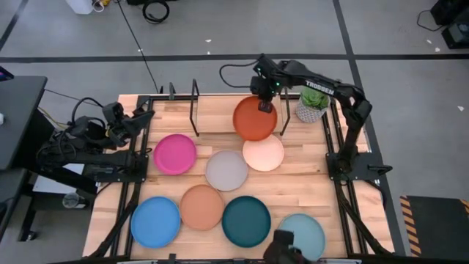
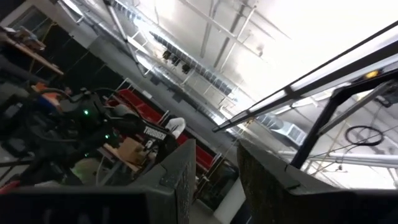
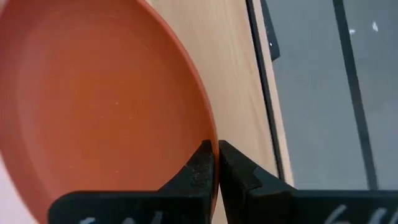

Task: Place and stack plates onto a shelf
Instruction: Put the orange plate on the shelf

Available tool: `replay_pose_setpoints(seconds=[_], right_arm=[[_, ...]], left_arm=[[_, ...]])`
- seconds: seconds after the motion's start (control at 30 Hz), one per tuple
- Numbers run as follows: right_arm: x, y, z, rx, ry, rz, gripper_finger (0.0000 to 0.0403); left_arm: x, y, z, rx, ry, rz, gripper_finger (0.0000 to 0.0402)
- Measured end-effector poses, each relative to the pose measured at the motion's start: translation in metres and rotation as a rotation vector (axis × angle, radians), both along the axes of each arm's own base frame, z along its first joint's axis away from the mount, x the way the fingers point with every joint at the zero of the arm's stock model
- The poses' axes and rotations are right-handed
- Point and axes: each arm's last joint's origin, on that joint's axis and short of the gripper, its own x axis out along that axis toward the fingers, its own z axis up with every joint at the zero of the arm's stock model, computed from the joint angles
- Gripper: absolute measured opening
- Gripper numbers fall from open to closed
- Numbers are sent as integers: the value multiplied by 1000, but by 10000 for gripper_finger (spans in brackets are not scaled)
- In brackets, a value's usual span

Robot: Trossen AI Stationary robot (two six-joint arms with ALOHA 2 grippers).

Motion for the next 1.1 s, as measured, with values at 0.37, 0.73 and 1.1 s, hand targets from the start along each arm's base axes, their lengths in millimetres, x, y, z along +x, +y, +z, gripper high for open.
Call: replay_pose_setpoints(seconds=[0.37, 0.73, 1.1], right_arm=[[-9, -42, -40, 19, 114, -109, 22], [-14, -54, -37, -62, 110, -145, 114], [-5, -30, -23, -80, 106, -126, 184]], left_arm=[[1, 0, -2, -11, 25, 5, 126], [1, 0, -2, -12, 25, 3, 126], [2, 0, -3, -14, 34, 1, 126]])
